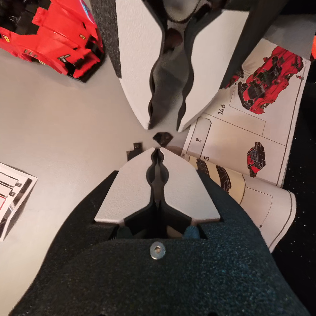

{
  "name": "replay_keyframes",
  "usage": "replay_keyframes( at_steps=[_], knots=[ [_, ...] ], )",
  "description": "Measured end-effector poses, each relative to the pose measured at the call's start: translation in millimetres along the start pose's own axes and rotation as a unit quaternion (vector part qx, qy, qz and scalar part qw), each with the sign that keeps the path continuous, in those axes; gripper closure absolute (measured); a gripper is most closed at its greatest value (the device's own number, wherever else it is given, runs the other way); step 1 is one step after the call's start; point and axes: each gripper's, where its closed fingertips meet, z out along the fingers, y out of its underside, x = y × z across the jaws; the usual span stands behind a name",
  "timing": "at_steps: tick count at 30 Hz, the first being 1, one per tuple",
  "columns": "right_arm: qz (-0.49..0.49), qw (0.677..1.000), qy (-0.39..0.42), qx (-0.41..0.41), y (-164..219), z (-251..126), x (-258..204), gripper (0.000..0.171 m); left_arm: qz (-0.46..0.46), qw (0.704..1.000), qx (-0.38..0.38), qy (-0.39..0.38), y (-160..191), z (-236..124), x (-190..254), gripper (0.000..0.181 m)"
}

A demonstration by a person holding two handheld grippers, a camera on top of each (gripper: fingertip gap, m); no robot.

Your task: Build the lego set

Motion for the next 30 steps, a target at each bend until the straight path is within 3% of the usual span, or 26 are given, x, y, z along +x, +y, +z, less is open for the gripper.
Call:
replay_keyframes(
  at_steps=[12,16,30],
  knots=[
    [-0.011,0.999,0.022,0.021,0,1,-1,0.153,0.006,1.0,0.016,0.013,-7,4,1,0.181],
    [-0.006,0.999,0.023,0.026,1,0,-1,0.155,-0.019,0.998,0.063,0.016,-21,-3,-2,0.181],
    [0.001,0.999,0.021,0.037,1,0,-1,0.156,-0.005,0.998,0.054,0.019,-18,5,0,0.181]
  ],
)
